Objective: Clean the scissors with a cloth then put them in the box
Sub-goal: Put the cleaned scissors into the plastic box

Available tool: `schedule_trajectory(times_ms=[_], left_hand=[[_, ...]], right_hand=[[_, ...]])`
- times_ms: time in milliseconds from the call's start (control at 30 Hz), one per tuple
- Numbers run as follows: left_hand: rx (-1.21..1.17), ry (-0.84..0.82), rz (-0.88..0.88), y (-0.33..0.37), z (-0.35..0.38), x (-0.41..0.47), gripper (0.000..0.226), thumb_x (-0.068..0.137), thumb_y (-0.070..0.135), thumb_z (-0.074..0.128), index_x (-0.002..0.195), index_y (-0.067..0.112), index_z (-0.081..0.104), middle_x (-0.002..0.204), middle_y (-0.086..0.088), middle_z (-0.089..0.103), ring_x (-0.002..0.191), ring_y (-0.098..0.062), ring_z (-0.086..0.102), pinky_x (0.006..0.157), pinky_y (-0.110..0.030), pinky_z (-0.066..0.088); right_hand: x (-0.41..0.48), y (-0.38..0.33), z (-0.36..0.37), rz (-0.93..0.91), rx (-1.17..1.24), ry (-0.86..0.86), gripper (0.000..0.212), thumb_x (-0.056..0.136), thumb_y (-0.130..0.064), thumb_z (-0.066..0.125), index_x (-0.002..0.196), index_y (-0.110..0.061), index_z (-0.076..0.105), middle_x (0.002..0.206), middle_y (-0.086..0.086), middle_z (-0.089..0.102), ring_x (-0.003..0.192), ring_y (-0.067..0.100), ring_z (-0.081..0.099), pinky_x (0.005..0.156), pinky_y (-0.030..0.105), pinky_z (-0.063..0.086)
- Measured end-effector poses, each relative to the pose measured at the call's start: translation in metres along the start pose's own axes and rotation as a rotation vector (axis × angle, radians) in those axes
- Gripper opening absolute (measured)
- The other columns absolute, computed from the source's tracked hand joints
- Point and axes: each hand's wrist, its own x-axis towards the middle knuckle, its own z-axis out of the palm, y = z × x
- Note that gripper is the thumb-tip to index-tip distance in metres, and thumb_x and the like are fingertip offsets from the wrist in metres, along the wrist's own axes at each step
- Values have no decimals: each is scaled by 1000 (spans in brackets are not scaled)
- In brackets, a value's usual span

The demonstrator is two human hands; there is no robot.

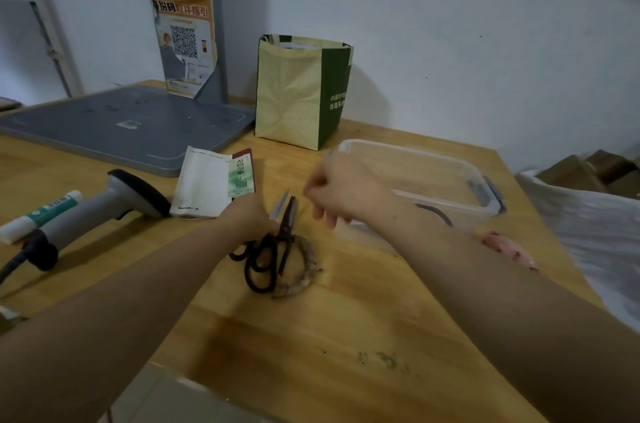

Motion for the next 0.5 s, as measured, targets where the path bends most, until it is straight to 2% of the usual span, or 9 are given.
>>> schedule_trajectory(times_ms=[67, 133, 200, 267, 333, 433, 500], left_hand=[[-78, -30, -28, -3, -2, -3, 21, 83, 16, 68, 93, -1, 62, 86, -14, 61, 79, -25, 62, 64, -30, 55], [-56, -36, -25, -5, -2, -8, 21, 83, 15, 67, 97, -1, 62, 94, -17, 63, 87, -28, 64, 72, -35, 56], [23, -16, -13, -6, 0, -11, 23, 83, 18, 67, 97, 0, 63, 92, -15, 62, 86, -26, 63, 75, -34, 55], [76, 28, 7, -7, 2, -13, 24, 82, 21, 67, 95, 1, 64, 85, -11, 60, 82, -23, 61, 70, -32, 53], [79, 69, 6, -7, 3, -15, 22, 81, 22, 66, 90, 2, 63, 78, -8, 57, 78, -21, 58, 63, -28, 47], [-25, 105, -31, -9, 3, -18, 18, 81, 19, 66, 81, 2, 60, 70, -7, 52, 69, -20, 55, 56, -25, 43], [-221, 81, -81, -10, 2, -20, 17, 82, 14, 65, 88, 0, 59, 78, -12, 56, 75, -23, 57, 57, -28, 47]], right_hand=[[4, 3, 20, 64, -238, -197, 10, 91, -7, 57, 93, -5, 66, 86, 8, 72, 78, 20, 71, 73, 36, 60], [6, 6, 37, 103, -296, -283, 14, 89, -5, 55, 77, -6, 62, 81, 9, 70, 80, 25, 71, 75, 40, 59], [6, 9, 49, 149, -220, -285, 18, 88, -10, 58, 71, -11, 53, 73, 6, 61, 75, 24, 66, 65, 36, 58], [5, 10, 56, 165, -154, -247, 26, 87, -15, 61, 68, -15, 44, 71, 3, 50, 76, 21, 57, 54, 29, 47], [6, 11, 63, 202, -65, -231, 27, 88, -21, 61, 68, -17, 42, 73, 2, 49, 79, 22, 55, 53, 28, 44], [12, 14, 72, 313, 235, -126, 23, 92, -29, 53, 80, -9, 54, 81, 9, 57, 76, 27, 60, 60, 34, 53], [18, 13, 75, 426, 577, -85, 25, 94, -25, 45, 90, -2, 55, 80, 13, 59, 61, 29, 58, 48, 31, 50]])
